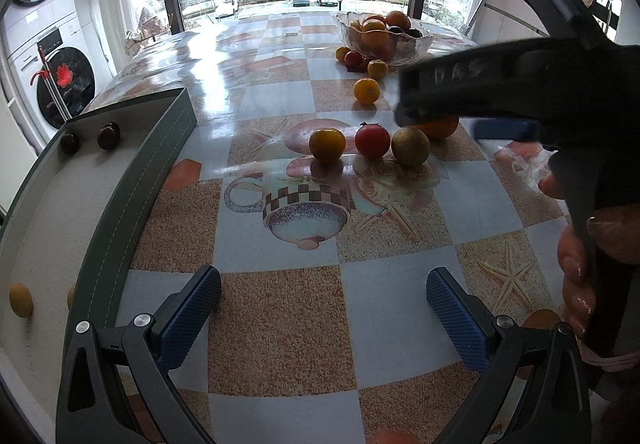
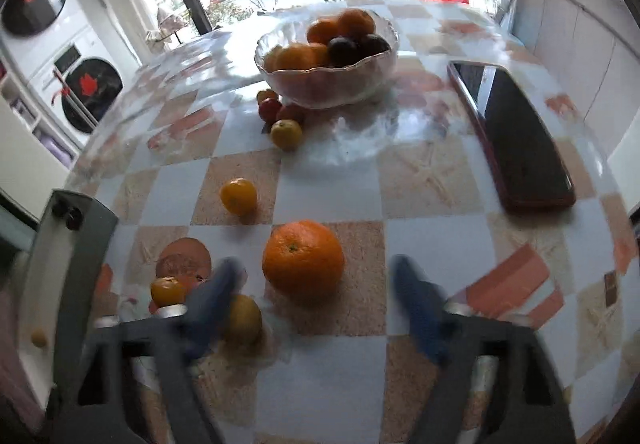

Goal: Organize fruits
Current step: 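Grasp the large orange with the right tool while the left tool grasps a small orange fruit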

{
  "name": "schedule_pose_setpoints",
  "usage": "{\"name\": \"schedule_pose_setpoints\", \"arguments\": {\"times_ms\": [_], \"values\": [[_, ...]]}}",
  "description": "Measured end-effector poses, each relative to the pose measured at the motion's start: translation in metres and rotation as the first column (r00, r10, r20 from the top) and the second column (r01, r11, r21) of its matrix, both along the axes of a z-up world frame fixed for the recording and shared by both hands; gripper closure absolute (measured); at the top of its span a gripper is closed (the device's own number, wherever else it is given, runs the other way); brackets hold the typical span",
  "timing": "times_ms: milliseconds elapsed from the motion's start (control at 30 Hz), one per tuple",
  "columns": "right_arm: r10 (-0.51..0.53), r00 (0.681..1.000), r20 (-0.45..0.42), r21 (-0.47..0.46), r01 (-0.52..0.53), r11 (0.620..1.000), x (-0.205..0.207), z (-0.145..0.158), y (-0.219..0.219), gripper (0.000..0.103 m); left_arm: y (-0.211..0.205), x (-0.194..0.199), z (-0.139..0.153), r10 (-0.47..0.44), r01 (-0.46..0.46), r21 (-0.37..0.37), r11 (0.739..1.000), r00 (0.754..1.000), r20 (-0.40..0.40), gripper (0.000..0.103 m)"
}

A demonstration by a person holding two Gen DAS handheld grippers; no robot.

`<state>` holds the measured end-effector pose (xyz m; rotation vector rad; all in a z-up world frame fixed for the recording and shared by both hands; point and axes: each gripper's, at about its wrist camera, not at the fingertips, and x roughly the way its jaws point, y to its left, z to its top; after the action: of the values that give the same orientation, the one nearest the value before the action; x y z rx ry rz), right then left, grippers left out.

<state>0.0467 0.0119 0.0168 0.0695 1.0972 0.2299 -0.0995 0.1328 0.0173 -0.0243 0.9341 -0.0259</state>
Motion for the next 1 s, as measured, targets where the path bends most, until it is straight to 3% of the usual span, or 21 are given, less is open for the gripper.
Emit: {"name": "schedule_pose_setpoints", "arguments": {"times_ms": [33,200,433,567,633,700,833,967,1000], "values": [[0.011,1.000,0.001,0.015,-0.011,1.000,-0.001,0.000,-0.001,0.061,0.000,0.000,0.001,0.000,0.000,0.000,1.000,1.000,0.000,0.000],[-0.043,0.999,-0.002,0.122,0.042,0.992,-0.025,0.002,-0.038,0.060,0.000,0.000,0.000,0.000,0.000,0.000,1.000,1.000,0.000,0.000],[-0.149,0.985,0.086,0.148,0.135,0.980,-0.091,0.001,-0.092,0.060,0.000,-0.002,-0.002,-0.005,0.005,-0.002,1.000,1.000,-0.001,0.000],[-0.186,0.977,0.102,0.215,0.161,0.963,-0.098,0.000,-0.107,0.060,-0.007,0.014,-0.015,-0.038,0.038,0.012,0.999,0.999,-0.022,0.000],[-0.197,0.976,0.098,0.249,0.167,0.954,-0.096,-0.001,-0.111,0.060,-0.009,0.025,-0.012,-0.032,0.034,0.061,0.998,0.999,-0.027,0.000],[-0.203,0.974,0.097,0.270,0.171,0.948,-0.097,-0.001,-0.114,0.060,-0.010,0.038,-0.013,-0.024,0.026,0.085,0.996,0.999,-0.025,0.008],[-0.214,0.972,0.097,0.299,0.176,0.938,-0.100,-0.001,-0.118,0.060,-0.001,0.061,-0.015,-0.026,0.027,0.022,0.999,0.998,-0.052,0.019],[-0.218,0.971,0.095,0.313,0.179,0.933,-0.103,-0.001,-0.120,0.060,-0.001,0.081,-0.014,-0.023,0.025,0.027,0.999,0.998,-0.056,0.022],[-0.218,0.971,0.095,0.313,0.179,0.933,-0.103,-0.001,-0.120,0.060,-0.001,0.084,-0.015,-0.025,0.027,0.021,0.999,0.998,-0.053,0.027]]}}
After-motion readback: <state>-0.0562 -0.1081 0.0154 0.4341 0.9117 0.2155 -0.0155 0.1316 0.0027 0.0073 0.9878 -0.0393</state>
